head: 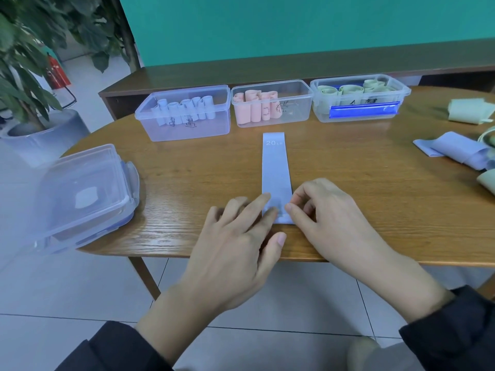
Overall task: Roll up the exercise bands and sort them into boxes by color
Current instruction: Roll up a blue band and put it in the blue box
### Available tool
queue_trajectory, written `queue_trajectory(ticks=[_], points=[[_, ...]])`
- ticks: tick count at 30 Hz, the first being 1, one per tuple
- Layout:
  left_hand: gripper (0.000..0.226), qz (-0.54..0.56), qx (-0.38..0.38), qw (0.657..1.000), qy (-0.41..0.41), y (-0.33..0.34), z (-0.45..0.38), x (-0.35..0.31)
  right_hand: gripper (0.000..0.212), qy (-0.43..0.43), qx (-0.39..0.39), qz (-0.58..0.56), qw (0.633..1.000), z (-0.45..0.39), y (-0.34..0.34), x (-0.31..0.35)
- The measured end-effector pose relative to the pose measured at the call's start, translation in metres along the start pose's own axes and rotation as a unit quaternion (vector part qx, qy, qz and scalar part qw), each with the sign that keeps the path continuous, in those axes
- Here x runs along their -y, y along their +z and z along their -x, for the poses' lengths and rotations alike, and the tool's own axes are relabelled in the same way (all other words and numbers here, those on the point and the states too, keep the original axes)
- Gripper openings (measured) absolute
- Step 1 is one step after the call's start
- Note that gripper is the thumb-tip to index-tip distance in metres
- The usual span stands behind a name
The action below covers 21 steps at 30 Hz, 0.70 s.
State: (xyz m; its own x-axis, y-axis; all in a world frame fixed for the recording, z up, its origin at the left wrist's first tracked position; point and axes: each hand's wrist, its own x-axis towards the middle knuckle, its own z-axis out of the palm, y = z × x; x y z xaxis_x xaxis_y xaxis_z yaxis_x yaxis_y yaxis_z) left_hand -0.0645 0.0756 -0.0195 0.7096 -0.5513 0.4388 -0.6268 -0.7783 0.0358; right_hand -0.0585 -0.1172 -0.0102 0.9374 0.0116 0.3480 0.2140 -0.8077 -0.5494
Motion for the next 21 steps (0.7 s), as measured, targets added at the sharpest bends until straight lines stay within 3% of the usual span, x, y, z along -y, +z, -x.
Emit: queue_trajectory(ticks=[5, 9, 11, 15, 21], points=[[0.057, -0.018, 0.045, 0.999, -0.014, 0.002, -0.004, -0.001, 0.011, -0.046, -0.03, -0.029, 0.998, 0.002, -0.004, -0.004], [0.064, -0.024, 0.071, 0.997, -0.016, 0.001, -0.005, -0.002, 0.006, -0.131, -0.029, -0.047, 0.99, 0.01, -0.007, -0.009], [0.071, -0.028, 0.079, 0.996, -0.011, 0.0, -0.006, -0.002, 0.018, -0.162, -0.018, -0.02, 0.986, 0.016, -0.005, -0.014], [0.096, -0.041, 0.125, 0.991, -0.012, -0.002, -0.007, -0.001, 0.041, -0.145, 0.022, 0.063, 0.987, 0.023, -0.007, -0.016], [0.125, -0.022, 0.192, 0.98, -0.038, -0.006, -0.017, 0.002, 0.05, -0.117, 0.046, 0.165, 0.978, 0.024, -0.007, -0.009]])
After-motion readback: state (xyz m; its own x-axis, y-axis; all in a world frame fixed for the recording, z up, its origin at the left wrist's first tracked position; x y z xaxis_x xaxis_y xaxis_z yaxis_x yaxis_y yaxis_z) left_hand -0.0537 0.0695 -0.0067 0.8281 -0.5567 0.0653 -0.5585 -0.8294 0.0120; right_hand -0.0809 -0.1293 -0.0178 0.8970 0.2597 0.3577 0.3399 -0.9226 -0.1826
